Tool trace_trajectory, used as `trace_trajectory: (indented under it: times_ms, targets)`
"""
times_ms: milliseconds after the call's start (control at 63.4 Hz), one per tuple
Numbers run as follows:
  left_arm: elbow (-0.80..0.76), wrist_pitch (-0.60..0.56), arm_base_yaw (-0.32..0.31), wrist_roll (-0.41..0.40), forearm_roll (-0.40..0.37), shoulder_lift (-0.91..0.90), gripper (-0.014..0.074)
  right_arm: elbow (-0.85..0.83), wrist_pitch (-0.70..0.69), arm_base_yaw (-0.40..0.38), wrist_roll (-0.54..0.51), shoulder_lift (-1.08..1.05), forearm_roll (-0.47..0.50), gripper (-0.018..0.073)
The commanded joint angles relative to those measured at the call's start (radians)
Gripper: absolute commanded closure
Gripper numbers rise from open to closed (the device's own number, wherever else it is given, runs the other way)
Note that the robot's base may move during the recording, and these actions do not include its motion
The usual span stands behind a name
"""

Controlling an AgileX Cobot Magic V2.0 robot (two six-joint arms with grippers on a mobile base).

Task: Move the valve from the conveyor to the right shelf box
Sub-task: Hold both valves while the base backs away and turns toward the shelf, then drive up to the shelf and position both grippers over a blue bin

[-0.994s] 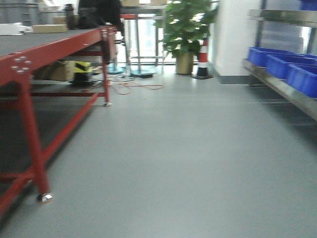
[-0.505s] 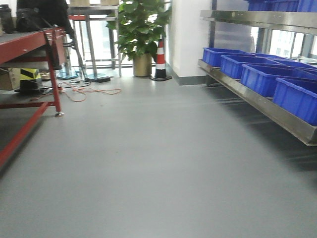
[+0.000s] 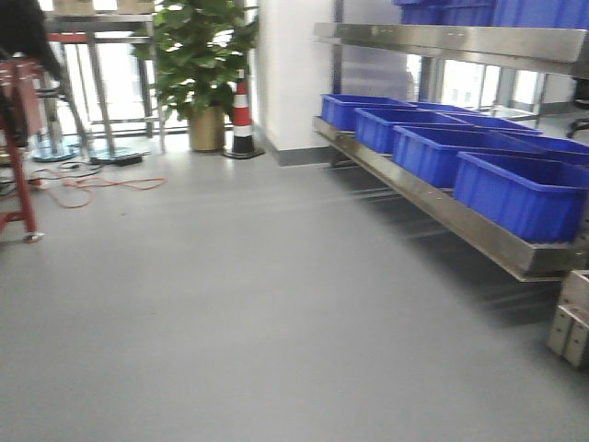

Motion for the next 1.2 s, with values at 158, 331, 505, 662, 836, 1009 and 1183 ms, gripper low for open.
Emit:
trace_trajectory:
  times_ms: [158,331,505,662,836,1009,1183]
  targets:
    - [-0.007,-0.044,-0.002,-0.003,-0.009,-0.010,0.0708,-0.010,-0.073,0.002,-0.003,-0.011,-0.009,0.0724]
    - [-0.007,-0.044,-0.002,-0.003,-0.009,-0.010,0.0708,-0.010,-0.073,0.002,-0.003,-0.011,-0.009,0.0724]
    - [-0.007,-0.044,-0.002,-0.003,-0.009,-0.010,0.0708,-0.010,-0.073,0.002,-0.003,-0.011,-0.009,0.0724]
    - [-0.007,-0.044,-0.002,-0.003,-0.009,-0.010,0.0708,-0.010,-0.073,0.002,-0.003,-0.011,-0.009,0.0724]
    - [-0.007,-0.044,-0.002,-0.003,-0.009,-0.010,0.0708,-0.010,-0.073,0.002,-0.003,-0.011,-0.009,0.0724]
    - [-0.007,-0.044,-0.002,-0.003,-0.009,-0.010,0.0708,-0.010,-0.073,0.002,-0.003,-0.011,-0.009,0.0724]
    - [-0.007,-0.044,-0.002,-0.003,-0.009,-0.010,0.0708,-0.010,-0.073,0.002,-0.003,-0.011,-0.009,0.0724]
